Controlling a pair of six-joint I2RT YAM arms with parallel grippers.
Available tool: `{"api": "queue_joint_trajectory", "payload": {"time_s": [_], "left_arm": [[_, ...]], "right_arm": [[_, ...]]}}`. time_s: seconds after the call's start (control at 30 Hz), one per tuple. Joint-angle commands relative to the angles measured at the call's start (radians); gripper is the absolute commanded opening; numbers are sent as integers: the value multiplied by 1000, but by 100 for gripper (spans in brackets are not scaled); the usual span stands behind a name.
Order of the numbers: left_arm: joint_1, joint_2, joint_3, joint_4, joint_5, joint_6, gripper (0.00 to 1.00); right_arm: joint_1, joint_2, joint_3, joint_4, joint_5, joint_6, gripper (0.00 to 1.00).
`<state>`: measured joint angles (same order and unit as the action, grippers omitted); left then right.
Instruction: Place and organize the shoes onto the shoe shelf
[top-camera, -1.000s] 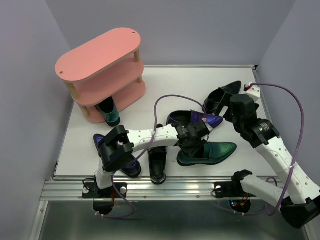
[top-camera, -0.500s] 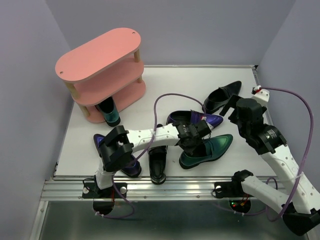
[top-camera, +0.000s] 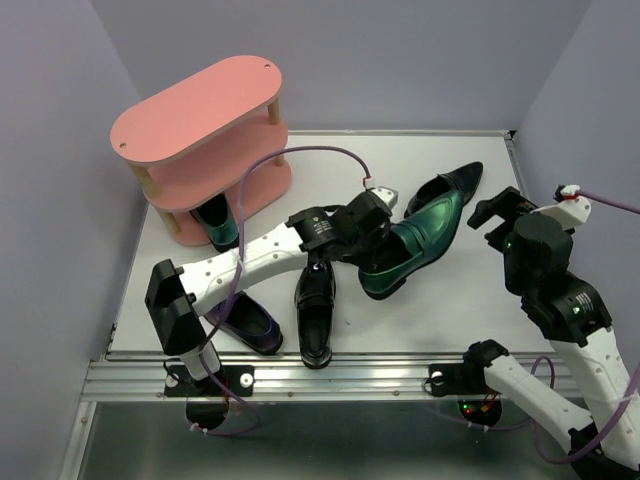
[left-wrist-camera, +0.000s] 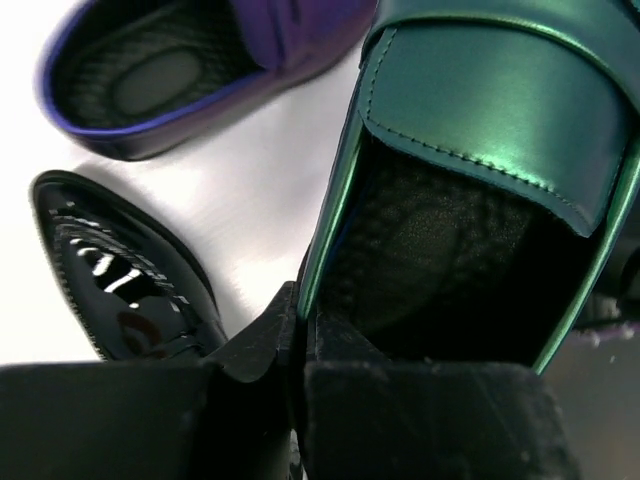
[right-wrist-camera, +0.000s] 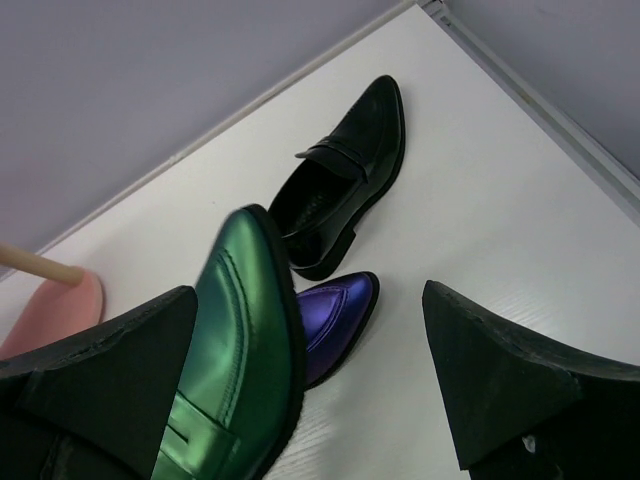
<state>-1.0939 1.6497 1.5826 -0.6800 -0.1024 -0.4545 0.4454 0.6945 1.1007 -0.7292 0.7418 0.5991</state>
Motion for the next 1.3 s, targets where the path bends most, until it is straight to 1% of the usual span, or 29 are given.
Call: {"api": "queue_joint_trajectory", "payload": {"time_s": [0.0, 0.07, 0.23, 0.4, 0.5, 0.57, 0.77, 1.1, 1.27], "left_arm": [[80, -85, 59, 30, -80, -93, 0], [127, -109, 53, 28, -133, -136, 0], [235, -142, 36, -42, -261, -271, 0], [339, -177, -24, -72, -377, -409, 0], [399, -195, -79, -67, -379, -464, 0], [414, -203, -113, -59, -388, -490, 0], [437, -188, -154, -24, -366, -478, 0], [433, -176, -226, 52, -295, -401, 0], [416, -169, -260, 82, -289, -386, 0]], "right_arm": [[-7, -13, 53, 17, 41, 7, 100], [-7, -9, 54, 17, 36, 8, 100], [-7, 2, 45, 27, -1, 18, 100], [-7, 22, 37, 39, -39, 13, 100], [-7, 34, 33, 45, -59, 16, 100], [-7, 37, 27, 50, -67, 21, 100], [-7, 36, 21, 56, -81, 22, 100], [-7, 33, 5, 59, -87, 24, 100], [-7, 34, 5, 62, -91, 22, 100]]}}
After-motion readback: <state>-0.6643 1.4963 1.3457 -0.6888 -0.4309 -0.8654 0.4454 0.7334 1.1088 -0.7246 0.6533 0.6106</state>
